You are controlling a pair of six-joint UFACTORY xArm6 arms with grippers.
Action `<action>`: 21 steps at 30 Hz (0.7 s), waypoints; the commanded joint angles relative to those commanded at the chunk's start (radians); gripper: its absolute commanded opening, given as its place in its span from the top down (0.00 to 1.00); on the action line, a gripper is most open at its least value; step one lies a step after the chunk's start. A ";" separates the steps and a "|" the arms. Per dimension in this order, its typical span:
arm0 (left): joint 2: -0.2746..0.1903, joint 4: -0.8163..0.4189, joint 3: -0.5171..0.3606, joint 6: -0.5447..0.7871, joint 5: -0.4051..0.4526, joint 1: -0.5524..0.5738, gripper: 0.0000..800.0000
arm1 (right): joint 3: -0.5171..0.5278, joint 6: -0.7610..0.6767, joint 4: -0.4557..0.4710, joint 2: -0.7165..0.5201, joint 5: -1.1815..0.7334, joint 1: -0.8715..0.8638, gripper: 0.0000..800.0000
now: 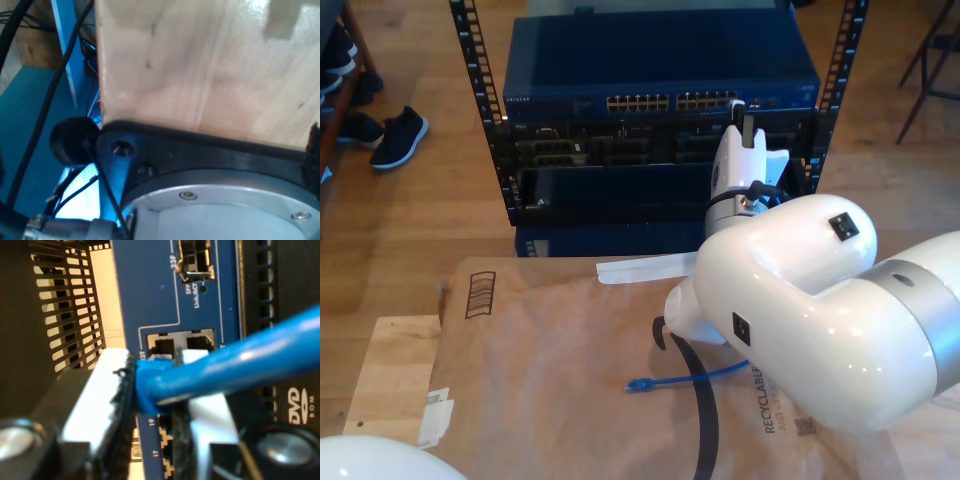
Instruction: Grab the cable and plug it in
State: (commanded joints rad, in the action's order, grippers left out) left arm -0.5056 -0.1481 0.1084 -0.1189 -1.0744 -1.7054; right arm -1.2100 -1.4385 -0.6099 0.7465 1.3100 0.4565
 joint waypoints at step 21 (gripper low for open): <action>-0.002 0.000 0.000 0.000 0.000 0.000 0.00 | -0.048 0.000 0.003 0.037 0.002 -0.017 1.00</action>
State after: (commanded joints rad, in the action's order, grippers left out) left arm -0.5071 -0.1481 0.1084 -0.1189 -1.0744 -1.7054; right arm -1.2576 -1.4385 -0.6068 0.7833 1.3115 0.4396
